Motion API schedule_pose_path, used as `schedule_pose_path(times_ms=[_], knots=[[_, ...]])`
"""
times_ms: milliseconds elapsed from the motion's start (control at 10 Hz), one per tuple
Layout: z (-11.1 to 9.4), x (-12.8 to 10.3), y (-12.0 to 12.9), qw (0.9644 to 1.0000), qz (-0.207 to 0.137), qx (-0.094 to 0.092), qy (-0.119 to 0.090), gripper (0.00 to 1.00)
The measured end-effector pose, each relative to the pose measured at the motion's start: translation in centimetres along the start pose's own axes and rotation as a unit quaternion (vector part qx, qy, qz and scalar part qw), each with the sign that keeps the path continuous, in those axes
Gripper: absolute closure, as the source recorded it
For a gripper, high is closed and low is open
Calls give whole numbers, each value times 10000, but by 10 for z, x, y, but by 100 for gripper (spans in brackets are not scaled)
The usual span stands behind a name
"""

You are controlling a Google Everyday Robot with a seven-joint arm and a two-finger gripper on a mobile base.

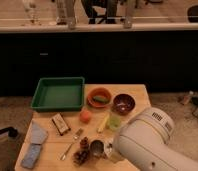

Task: Place brush in paper cup

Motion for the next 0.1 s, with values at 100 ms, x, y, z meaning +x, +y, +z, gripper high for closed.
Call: schedule_pose_path(times_ms=[100], knots=[[0,0,0,10000,0,0,0,20]])
